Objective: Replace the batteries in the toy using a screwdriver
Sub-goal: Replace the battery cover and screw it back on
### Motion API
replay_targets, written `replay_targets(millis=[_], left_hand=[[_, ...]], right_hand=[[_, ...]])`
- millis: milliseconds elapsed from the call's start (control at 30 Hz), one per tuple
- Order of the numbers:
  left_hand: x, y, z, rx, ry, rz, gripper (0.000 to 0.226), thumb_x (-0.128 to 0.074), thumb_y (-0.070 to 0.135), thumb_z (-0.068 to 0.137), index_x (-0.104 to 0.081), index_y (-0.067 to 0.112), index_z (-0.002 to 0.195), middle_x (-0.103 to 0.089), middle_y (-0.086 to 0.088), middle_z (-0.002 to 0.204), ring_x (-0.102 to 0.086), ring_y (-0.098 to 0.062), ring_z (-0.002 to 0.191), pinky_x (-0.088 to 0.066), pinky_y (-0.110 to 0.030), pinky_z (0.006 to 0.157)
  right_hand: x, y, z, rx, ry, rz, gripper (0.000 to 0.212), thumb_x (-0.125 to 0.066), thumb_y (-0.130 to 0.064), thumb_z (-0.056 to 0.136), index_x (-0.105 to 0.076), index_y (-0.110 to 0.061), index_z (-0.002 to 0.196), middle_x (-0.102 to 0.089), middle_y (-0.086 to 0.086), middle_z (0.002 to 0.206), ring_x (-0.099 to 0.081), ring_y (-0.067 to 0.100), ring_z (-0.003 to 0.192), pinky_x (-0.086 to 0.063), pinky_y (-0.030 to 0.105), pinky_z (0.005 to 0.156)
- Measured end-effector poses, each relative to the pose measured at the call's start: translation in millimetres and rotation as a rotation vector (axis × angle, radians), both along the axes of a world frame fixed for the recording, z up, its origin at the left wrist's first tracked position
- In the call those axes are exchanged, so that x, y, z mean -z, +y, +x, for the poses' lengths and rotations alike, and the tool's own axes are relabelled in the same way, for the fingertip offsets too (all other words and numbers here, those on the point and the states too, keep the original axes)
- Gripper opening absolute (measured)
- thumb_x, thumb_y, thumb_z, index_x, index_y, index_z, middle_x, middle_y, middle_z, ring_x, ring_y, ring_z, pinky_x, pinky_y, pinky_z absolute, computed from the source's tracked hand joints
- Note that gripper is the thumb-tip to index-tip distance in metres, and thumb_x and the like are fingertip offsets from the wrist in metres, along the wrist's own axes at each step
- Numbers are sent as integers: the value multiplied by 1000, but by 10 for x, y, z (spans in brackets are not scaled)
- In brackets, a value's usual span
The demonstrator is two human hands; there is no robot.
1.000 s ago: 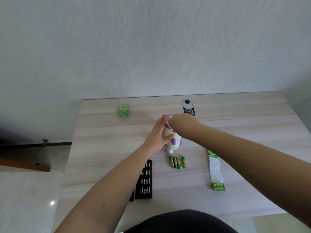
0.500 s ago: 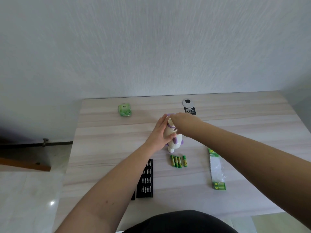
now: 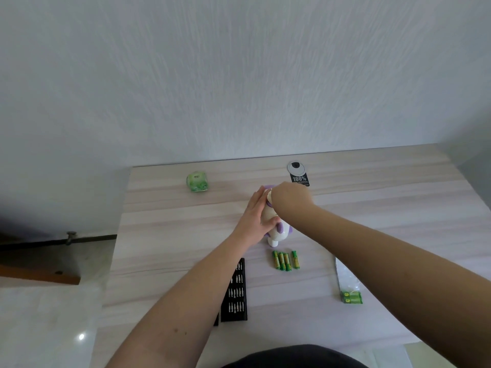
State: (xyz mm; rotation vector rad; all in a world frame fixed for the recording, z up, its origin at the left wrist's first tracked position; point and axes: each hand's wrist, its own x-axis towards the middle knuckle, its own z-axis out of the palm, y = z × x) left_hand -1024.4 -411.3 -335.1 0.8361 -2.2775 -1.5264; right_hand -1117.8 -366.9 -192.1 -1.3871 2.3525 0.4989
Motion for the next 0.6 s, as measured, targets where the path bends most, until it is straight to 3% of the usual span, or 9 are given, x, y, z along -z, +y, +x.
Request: replay_targets(millis=[100,200,300,367,500,567,600], left_hand=[[4,-11,-1,8,-21,-22,81,-68,31,83,-21,42,148,-6,30,154,-19,-14,145,-53,-52,91],[68,-57,-8,16,-28,-40,81,-68,39,81,-24,39,148,-6,30,154,-16,-12,146,-50,-55,94],[116,-72,-14,16,-28,-77,81,-64,47,77,-27,35,148,-9,25,156,-15,-10,146,-49,-57,95],[127,-72,-8,18,-43,-102,81,-67,41,81,-27,27,150,-10,13,159,-14,-11,147,-41,-52,106],[26,-51,-16,23,-37,-155,78,-71,31,84,-29,18,149,-17,3,159,-17,-10,144,-23,-31,118],[-82,0,-28,3,-27,-175,74,-70,28,82,-32,23,145,-23,7,153,-23,-3,136,-26,-27,114],[-107,30,-31,-15,-12,-167,71,-69,28,80,-34,28,141,-26,9,149,-26,-2,133,-33,-33,112]], right_hand=[[-46,-9,12,24,3,30,18,-49,-14,92,-50,-17,74,-45,-3,67,-54,21,76,-42,27,67],[-146,28,-42,77,-1,21,20,-49,-30,95,-49,-18,80,-43,-3,68,-52,18,72,-38,27,62],[-254,155,-164,135,40,-84,29,-47,-35,96,-51,-14,77,-47,0,69,-46,17,59,-32,24,53],[-277,334,-223,216,-4,-198,35,-39,-38,98,-49,-14,75,-52,4,75,-51,22,67,-35,27,57],[-121,783,-149,443,-423,-465,26,-40,-30,99,-60,-13,96,-55,1,74,-51,17,66,-33,28,53],[-33,967,-23,607,-689,-569,21,-48,-31,97,-65,-18,100,-59,1,78,-51,13,65,-39,24,55],[9,1037,55,679,-793,-622,19,-51,-31,96,-66,-20,101,-63,3,84,-54,13,68,-42,25,58]])
